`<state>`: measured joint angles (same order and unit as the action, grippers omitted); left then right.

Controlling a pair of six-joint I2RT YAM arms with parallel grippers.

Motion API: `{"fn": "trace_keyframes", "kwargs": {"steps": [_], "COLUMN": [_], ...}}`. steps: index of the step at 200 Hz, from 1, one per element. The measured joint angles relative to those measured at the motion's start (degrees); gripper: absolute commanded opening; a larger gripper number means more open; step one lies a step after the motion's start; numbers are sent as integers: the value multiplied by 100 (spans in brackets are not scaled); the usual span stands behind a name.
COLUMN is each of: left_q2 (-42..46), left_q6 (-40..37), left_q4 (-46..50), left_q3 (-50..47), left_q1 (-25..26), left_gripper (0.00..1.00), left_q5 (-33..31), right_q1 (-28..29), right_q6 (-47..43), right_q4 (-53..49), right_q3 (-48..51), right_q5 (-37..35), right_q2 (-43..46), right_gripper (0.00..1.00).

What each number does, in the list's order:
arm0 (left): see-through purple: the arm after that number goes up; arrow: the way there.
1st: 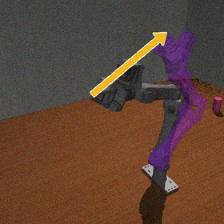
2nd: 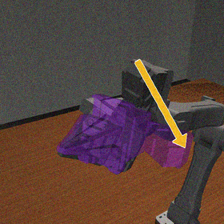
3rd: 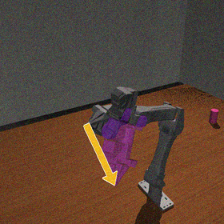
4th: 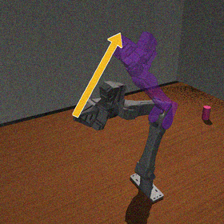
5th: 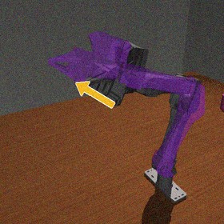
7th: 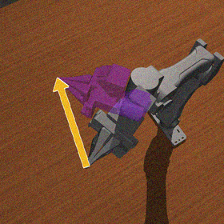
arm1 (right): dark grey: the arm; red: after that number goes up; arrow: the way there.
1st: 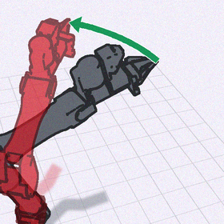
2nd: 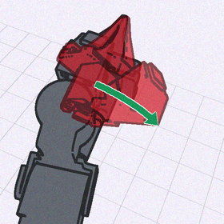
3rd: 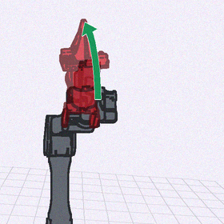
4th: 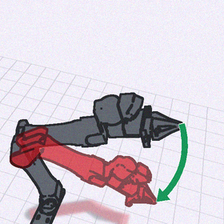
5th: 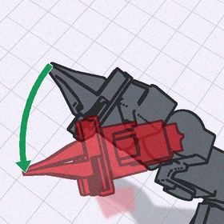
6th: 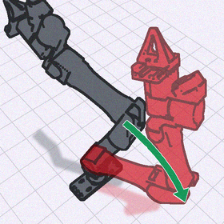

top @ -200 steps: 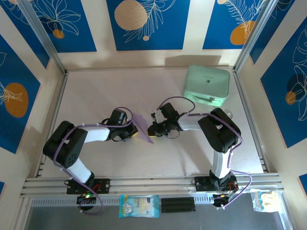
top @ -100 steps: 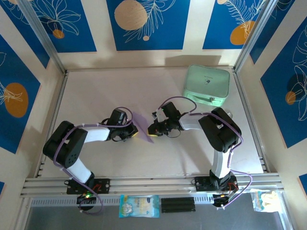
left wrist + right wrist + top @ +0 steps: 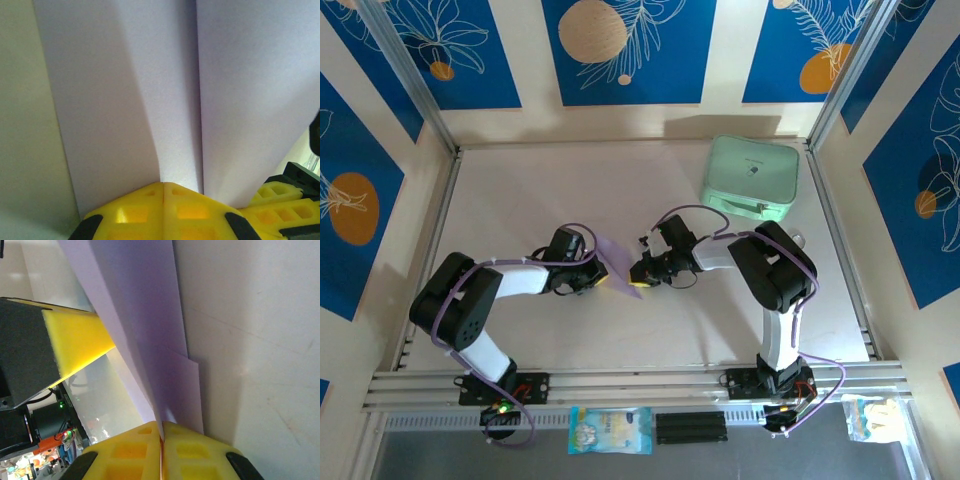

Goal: Fold a paper plane with a square sheet of paper (pick it up from the middle)
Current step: Fourth fold the wing at the center of the table.

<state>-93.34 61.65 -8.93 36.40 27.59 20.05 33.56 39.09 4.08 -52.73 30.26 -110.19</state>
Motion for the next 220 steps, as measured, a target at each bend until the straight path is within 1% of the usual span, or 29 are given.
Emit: {"fn": "trace_keyframes", "kwargs": {"steps": [41,75,90,104,146,171,220], "left_q2": [0,2,4,28,59,-72,-428], "left_q6": [0,-33,-76,-155,-212,-190,-162], "left_q4": [0,7,44,26,-621,-1060,-1305], "left_q3": [0,13,52,111,243,247,267], "left_q1": [0,-2,-2,-2,-7,-7,-7], "left_gripper": [3,7,10,11,10,9,7], "left_q5": [-2,9,90,199,664,890,997], "right_q1": [-39,-70,-90,-107,-133,-149,-173], "right_q6": [42,92,107,127,149,149,149], "right_q4": [28,55,63,66,63,72,83], "right_q3": [0,0,0,0,0,-2,-17], "right_q5": [44,109,133,149,179,245,341], "right_q2": [-35,-63,-68,-68,-79,-107,-140], "right_gripper": [9,9,9,9,10,10,10]}}
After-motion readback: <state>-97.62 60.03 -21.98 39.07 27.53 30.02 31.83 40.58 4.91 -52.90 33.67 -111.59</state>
